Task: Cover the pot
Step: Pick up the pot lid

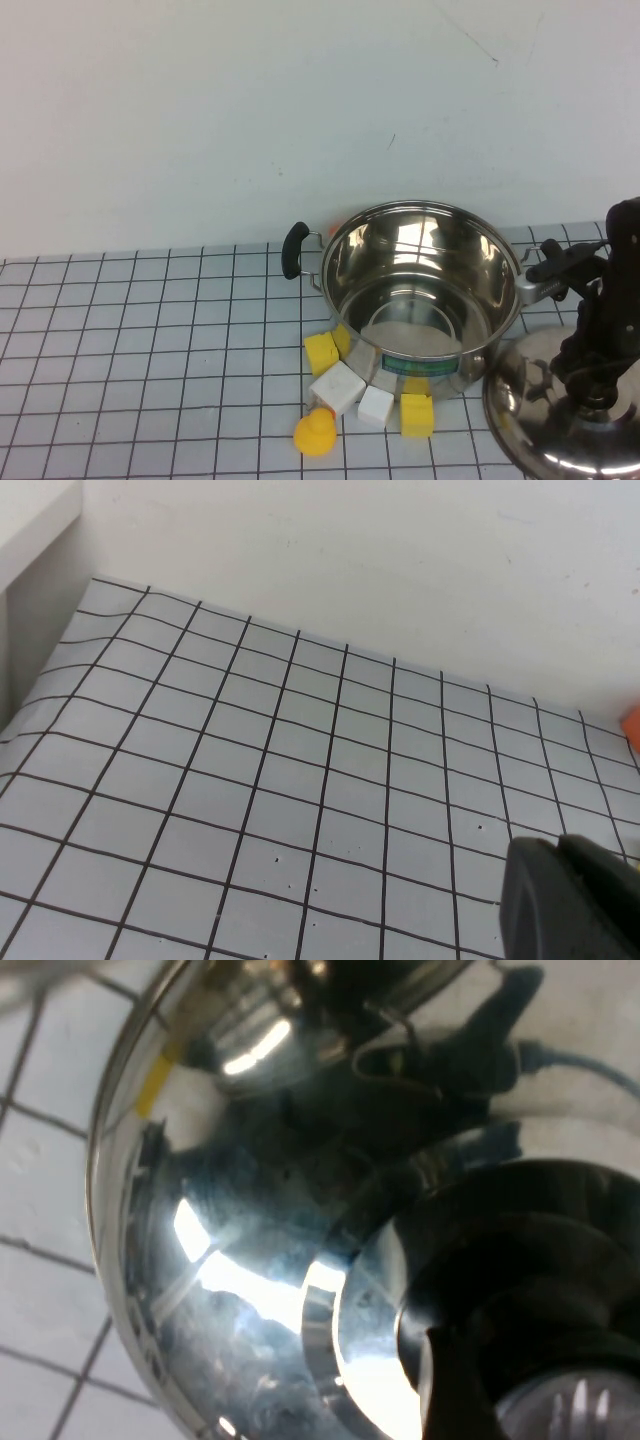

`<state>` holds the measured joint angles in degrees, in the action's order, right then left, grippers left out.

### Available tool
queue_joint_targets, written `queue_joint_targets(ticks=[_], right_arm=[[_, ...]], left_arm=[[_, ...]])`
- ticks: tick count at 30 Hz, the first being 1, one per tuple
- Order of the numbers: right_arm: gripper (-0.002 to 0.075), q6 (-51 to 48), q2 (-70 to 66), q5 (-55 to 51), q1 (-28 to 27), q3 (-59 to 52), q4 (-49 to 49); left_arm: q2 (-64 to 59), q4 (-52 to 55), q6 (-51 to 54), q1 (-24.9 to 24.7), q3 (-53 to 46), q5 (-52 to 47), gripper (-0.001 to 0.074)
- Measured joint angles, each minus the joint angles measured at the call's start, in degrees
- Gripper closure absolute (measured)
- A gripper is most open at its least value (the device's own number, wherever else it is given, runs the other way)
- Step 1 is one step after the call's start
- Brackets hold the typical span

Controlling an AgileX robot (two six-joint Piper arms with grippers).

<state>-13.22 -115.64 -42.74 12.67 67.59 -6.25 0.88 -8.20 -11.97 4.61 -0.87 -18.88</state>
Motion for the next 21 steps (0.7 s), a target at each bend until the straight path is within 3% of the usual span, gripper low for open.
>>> queue_joint_targets(ticks=[11,21], right_arm=[[0.0371,-2.7,12.3,-14.9,0.0,1.0,-0.6],[0.0371,-12.8,33.1,-26.9,-0.1,1.0,12.1]], left_arm=[[0.0,0.0,0.0,0.0,0.0,0.0,0.0738],[0.0,0.0,0.0,0.0,0.0,0.0,0.0738]])
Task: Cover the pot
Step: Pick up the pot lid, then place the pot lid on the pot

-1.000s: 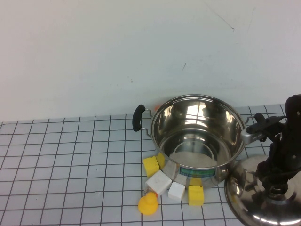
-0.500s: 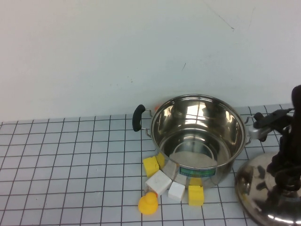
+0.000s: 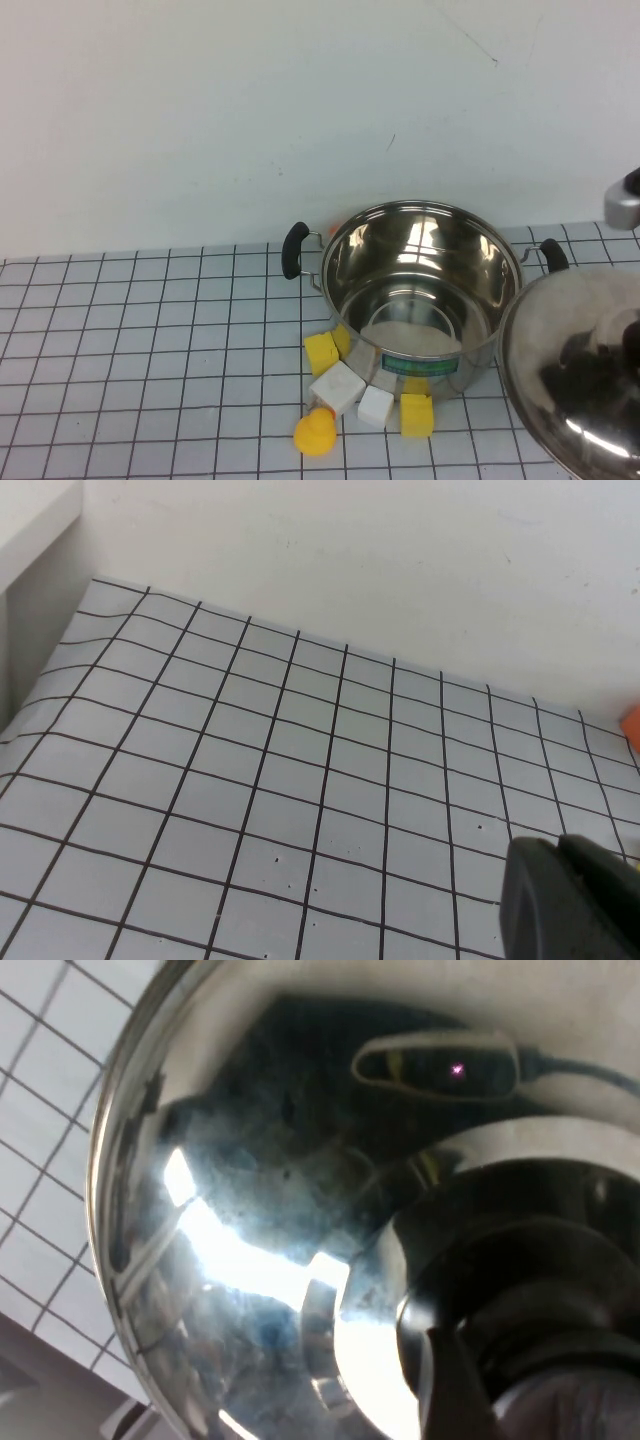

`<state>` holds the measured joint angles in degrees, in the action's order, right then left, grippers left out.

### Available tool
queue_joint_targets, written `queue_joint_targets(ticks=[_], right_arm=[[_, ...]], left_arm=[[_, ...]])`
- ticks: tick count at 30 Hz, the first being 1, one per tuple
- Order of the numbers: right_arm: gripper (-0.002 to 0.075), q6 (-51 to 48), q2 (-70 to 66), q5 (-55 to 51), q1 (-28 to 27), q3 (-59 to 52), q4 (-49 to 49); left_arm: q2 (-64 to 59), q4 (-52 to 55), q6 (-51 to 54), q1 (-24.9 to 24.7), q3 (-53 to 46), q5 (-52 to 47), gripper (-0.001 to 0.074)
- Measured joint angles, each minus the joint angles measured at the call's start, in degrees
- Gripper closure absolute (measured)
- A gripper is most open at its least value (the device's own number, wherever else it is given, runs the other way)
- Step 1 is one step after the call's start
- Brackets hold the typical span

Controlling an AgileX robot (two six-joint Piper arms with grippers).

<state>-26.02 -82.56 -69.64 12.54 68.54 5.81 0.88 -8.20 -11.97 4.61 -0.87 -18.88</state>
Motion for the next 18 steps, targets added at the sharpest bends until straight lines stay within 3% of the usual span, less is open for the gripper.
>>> queue_joint_targets(ticks=[8,18], right_arm=[[0.0372,-1.3,2.4,-0.9,0.3,3.4,4.5],[0.0372,-0.7,-15.7,-0.9,10.0,23.4,3.0]], left_arm=[[0.0,0.0,0.0,0.0,0.0,0.0,0.0738],[0.0,0.0,0.0,0.0,0.0,0.0,0.0738]])
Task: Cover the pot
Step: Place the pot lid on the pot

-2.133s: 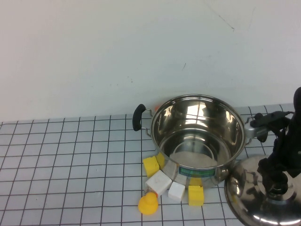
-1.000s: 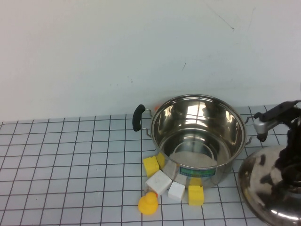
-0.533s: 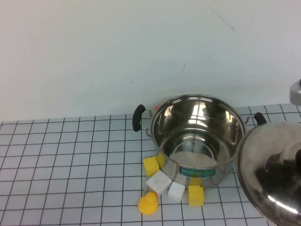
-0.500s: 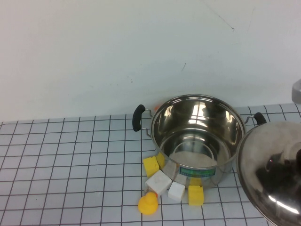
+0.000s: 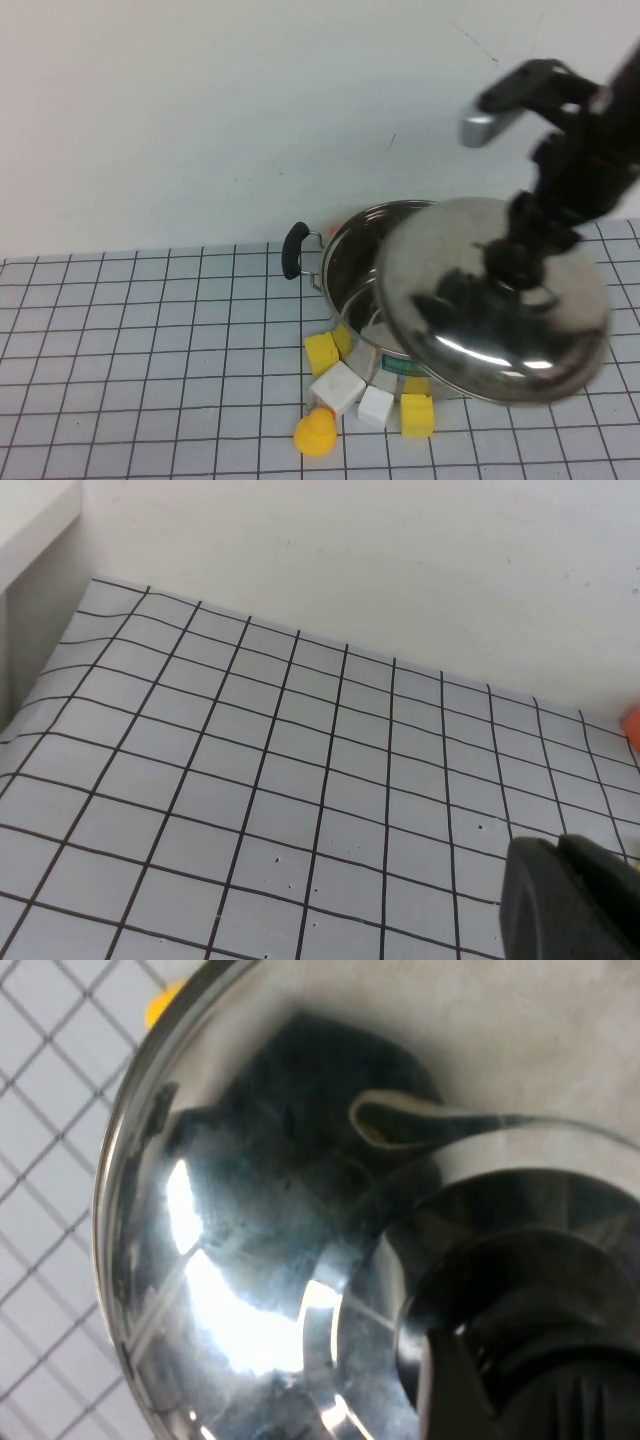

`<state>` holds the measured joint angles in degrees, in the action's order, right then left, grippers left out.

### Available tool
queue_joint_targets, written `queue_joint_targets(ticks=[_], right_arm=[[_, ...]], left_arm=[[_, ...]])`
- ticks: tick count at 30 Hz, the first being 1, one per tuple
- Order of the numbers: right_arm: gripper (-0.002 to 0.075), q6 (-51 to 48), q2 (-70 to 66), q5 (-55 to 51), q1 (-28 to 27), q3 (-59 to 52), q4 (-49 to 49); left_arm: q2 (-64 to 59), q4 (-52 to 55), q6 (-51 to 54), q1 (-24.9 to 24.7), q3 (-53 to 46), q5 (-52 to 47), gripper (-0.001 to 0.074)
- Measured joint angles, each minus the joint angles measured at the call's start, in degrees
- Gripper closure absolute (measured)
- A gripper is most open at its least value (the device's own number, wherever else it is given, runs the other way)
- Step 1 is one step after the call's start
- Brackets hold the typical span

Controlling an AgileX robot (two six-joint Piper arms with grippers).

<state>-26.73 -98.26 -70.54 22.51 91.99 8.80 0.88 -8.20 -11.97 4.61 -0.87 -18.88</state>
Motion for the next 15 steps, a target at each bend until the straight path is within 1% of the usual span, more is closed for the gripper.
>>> queue_joint_targets(ticks=[5,10,15], right_arm=[[0.0372,0.4,-11.6,0.0,3.3,12.9,-0.4],[0.0372,0.5,-20.5,0.0,4.6,23.7,-2.1],[0.0372,0.5,-25.1,0.0,4.9,28.6,-3.2]], left_arm=[[0.0,0.0,0.0,0.0,0.0,0.0,0.0738],[0.0,0.0,0.0,0.0,0.0,0.0,0.0738],[0.0,0.0,0.2,0.0,0.0,0.0,0.0738]])
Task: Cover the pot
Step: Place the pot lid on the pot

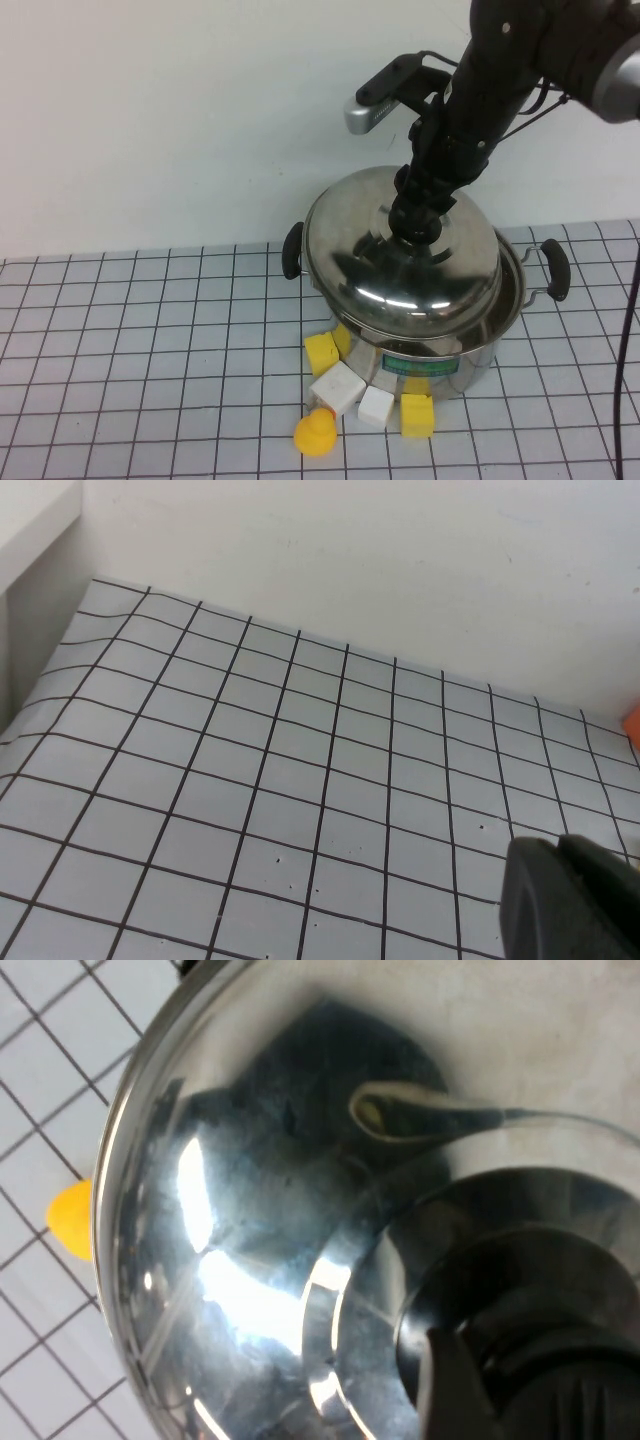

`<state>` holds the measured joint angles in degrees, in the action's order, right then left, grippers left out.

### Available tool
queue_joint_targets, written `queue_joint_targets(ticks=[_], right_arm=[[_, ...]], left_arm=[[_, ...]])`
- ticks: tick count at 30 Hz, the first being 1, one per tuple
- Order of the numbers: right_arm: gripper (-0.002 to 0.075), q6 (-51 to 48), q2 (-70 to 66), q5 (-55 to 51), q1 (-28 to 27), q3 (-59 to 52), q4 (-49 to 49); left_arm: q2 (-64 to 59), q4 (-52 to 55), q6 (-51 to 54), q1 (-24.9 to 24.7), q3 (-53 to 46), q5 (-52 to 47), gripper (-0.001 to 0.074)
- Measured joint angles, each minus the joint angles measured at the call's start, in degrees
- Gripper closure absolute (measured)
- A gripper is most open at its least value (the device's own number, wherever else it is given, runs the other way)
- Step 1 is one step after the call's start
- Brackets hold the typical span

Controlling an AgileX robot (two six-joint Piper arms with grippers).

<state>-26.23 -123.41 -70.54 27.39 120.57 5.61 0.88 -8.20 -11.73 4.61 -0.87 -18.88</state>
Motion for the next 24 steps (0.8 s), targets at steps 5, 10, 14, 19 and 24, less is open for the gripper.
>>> queue_joint_targets(ticks=[5,10,14,19,24], right_arm=[[0.0372,0.1,-1.3,0.0,0.0,0.3,-2.2],[0.0372,0.1,-1.4,0.0,0.0,0.4,-4.5],[0.0372,0.1,-1.5,0.0,0.0,0.4,-5.6],[0.0372,0.1,-2.0,0.0,0.0,0.6,-6.0],[0.0372,-0.7,-3.6,0.0,0.0,0.6,-5.3]], left_arm=[[0.0,0.0,0.0,0.0,0.0,0.0,0.0738],[0.0,0.0,0.0,0.0,0.0,0.0,0.0738],[0.0,0.0,0.0,0.0,0.0,0.0,0.0738],[0.0,0.0,0.0,0.0,0.0,0.0,0.0738],[0.0,0.0,0.0,0.0,0.0,0.0,0.0738]])
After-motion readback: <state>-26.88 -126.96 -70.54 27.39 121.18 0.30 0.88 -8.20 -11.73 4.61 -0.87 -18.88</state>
